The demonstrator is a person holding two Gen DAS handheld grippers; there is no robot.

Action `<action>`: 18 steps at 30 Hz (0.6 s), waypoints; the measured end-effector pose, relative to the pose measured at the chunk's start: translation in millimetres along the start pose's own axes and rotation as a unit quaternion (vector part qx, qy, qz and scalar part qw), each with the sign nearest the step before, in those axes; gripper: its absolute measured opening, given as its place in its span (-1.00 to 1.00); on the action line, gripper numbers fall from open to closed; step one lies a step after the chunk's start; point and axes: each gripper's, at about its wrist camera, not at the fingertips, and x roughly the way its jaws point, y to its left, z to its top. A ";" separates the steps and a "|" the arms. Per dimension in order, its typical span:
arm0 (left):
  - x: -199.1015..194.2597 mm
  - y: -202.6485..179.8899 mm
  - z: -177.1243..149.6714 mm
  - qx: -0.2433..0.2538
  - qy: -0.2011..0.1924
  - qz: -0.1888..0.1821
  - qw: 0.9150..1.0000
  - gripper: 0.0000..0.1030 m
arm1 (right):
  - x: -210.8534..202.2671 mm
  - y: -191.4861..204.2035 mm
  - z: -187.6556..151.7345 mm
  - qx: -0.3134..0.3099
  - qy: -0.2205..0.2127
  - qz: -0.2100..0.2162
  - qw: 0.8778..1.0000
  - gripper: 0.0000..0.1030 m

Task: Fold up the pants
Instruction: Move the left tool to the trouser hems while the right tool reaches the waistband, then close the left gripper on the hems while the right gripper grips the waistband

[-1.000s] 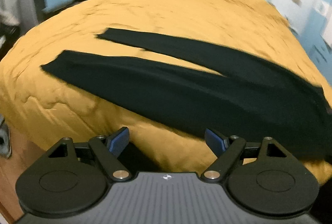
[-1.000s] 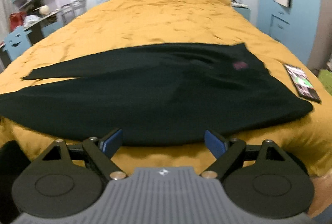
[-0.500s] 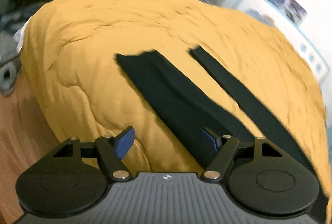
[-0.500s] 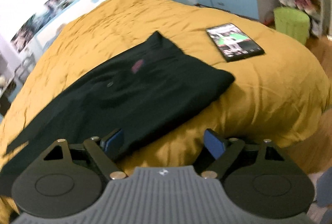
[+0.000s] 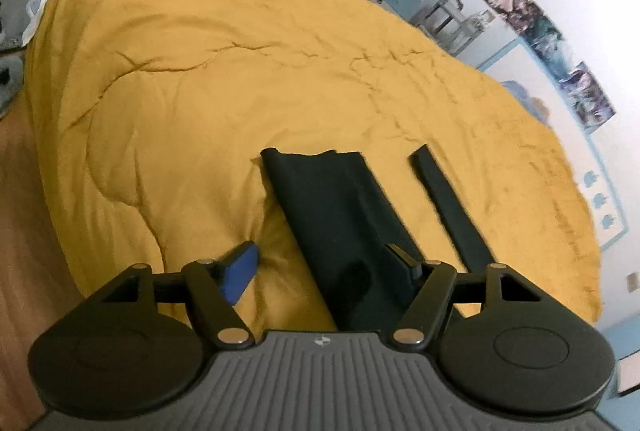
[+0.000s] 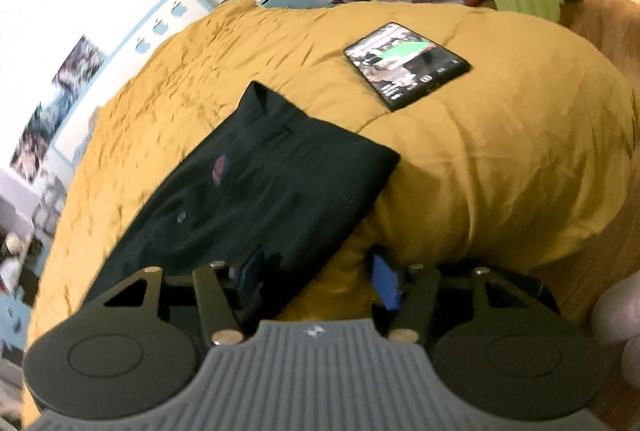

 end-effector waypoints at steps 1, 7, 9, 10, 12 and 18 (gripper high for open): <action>3.0 1.1 -0.1 -0.001 -0.001 0.002 1.000 0.54 | -0.6 -2.9 0.9 0.012 0.000 0.001 1.000 -0.05; -0.3 -0.1 0.5 -0.024 -0.022 0.006 0.999 -0.10 | -2.7 -11.3 5.0 0.058 0.001 0.005 0.998 -0.26; -3.6 -2.7 1.0 -0.015 -0.024 0.028 0.999 -0.55 | -6.4 -7.8 4.8 0.054 -0.004 -0.001 0.999 -0.31; -6.4 -1.7 1.0 -0.019 -0.026 0.019 0.999 -0.73 | -9.0 -6.1 4.2 0.052 -0.009 -0.002 0.999 -0.34; -8.6 -5.1 2.4 -0.017 -0.027 0.005 0.999 -0.97 | -14.1 -3.6 3.3 0.046 -0.022 -0.004 0.999 -0.37; 5.3 -10.5 6.0 -0.008 0.005 0.007 1.000 -0.87 | -11.2 2.5 9.7 0.043 -0.039 0.008 0.998 -0.38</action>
